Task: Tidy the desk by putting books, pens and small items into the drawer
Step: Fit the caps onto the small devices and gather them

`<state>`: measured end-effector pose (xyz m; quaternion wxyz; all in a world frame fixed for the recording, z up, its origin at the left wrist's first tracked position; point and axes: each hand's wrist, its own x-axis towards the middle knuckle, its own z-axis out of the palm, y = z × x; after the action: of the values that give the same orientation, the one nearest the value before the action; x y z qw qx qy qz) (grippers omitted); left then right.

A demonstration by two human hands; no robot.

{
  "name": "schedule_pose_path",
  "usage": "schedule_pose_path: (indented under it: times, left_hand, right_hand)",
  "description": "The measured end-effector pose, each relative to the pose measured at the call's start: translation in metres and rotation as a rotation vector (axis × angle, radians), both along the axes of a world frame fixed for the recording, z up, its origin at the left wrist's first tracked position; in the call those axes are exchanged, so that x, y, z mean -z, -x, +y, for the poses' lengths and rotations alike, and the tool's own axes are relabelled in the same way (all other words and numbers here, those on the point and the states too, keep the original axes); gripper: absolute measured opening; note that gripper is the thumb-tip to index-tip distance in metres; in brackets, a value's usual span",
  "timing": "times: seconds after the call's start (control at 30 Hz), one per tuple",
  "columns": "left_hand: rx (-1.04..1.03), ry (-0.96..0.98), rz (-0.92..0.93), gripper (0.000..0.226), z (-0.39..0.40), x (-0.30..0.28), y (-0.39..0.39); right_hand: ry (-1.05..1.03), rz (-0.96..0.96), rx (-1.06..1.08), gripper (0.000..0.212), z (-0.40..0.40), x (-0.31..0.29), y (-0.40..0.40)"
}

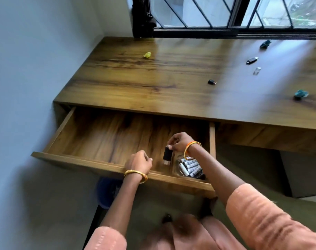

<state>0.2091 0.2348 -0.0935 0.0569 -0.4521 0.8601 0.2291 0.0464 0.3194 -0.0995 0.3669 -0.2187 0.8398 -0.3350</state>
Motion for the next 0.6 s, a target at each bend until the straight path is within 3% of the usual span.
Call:
schedule_pose_path:
  times: [0.2,0.43,0.6]
  left_hand:
    - [-0.005,0.026,-0.077,0.019,-0.003,0.007,-0.002]
    - [-0.010,0.068,-0.108,0.018,-0.001,0.009,0.001]
    - [0.003,0.056,-0.119,0.017,-0.002,0.014,0.002]
  right_hand:
    - [-0.175,0.087,-0.136,0.018,-0.016,0.017,-0.031]
    - [-0.231,0.162,-0.176,0.029,-0.019,0.029,-0.037]
    - [-0.245,0.227,-0.201,0.026,-0.014,0.035,-0.039]
